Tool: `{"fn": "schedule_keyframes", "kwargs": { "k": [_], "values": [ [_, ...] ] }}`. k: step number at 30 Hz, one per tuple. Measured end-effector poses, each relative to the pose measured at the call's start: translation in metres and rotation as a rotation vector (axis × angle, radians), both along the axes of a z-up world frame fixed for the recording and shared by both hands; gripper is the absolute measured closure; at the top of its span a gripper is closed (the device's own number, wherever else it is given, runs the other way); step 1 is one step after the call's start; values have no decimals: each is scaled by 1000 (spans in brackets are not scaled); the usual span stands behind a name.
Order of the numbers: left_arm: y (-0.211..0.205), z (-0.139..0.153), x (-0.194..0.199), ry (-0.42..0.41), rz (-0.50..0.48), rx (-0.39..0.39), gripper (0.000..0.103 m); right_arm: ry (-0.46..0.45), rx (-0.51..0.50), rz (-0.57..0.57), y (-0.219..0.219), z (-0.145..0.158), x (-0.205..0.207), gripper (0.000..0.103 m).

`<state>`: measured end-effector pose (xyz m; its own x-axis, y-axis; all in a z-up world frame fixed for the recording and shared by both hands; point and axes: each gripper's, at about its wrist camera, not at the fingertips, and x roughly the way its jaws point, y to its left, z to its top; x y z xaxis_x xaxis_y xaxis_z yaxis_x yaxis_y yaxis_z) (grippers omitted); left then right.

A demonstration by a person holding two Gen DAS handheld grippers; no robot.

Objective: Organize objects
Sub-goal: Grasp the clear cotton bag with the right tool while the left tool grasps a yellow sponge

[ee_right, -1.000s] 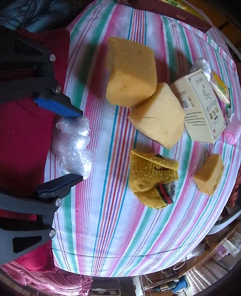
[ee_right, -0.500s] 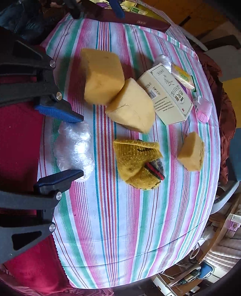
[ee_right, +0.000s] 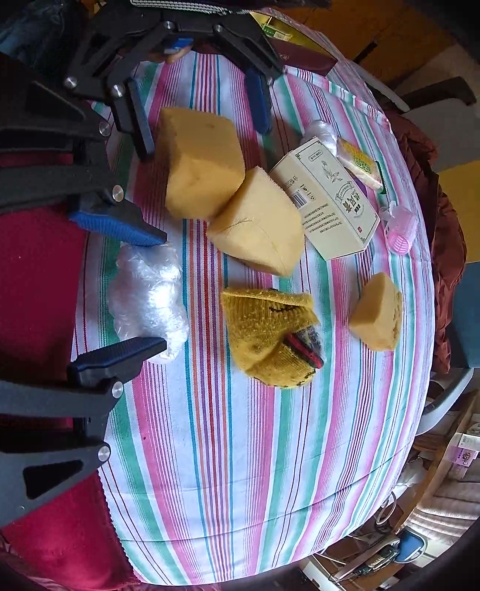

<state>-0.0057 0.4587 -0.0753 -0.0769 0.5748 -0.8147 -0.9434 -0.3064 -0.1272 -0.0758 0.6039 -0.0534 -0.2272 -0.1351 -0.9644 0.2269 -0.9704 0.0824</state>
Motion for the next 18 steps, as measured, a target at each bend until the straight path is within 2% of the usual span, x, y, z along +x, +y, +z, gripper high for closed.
{"fn": "schedule_keyframes", "kwargs": {
  "k": [1, 5, 10, 18],
  "values": [
    [2, -5, -1, -29, -7, -25, 51, 2, 3, 0, 0, 0, 1, 53],
    [-15, 0, 1, -34, 35, 6, 54, 19, 20, -2, -1, 2, 2, 56],
    [-57, 12, 1, -76, 126, 44, 54, 70, 65, -24, -1, 7, 10, 62],
    [-129, 33, 6, -64, 270, 78, 54, 181, 169, -78, -7, 6, 9, 65]
  ]
}}
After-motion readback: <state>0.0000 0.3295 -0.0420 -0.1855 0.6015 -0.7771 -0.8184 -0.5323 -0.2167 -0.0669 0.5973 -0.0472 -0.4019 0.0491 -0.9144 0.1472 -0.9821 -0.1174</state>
